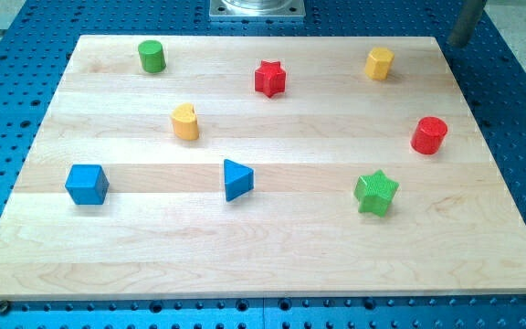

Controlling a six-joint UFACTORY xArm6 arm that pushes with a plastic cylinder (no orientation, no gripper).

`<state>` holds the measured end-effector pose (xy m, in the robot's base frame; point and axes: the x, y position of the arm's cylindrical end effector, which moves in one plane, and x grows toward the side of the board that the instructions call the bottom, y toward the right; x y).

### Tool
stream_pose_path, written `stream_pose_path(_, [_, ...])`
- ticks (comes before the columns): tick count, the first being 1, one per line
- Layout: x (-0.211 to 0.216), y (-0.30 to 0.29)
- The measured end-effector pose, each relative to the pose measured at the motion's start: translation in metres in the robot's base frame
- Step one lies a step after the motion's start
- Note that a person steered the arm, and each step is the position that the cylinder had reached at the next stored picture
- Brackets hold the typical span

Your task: Slide the hexagon to the top left of the red circle

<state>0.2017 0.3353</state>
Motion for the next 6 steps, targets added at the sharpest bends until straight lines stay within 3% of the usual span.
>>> stream_pose_path(2, [0.005, 0.002])
stream_pose_path(4, [0.047, -0.065])
stream_pose_path(5, [0.048, -0.075])
stream_pose_path(6, [0.028, -0.126])
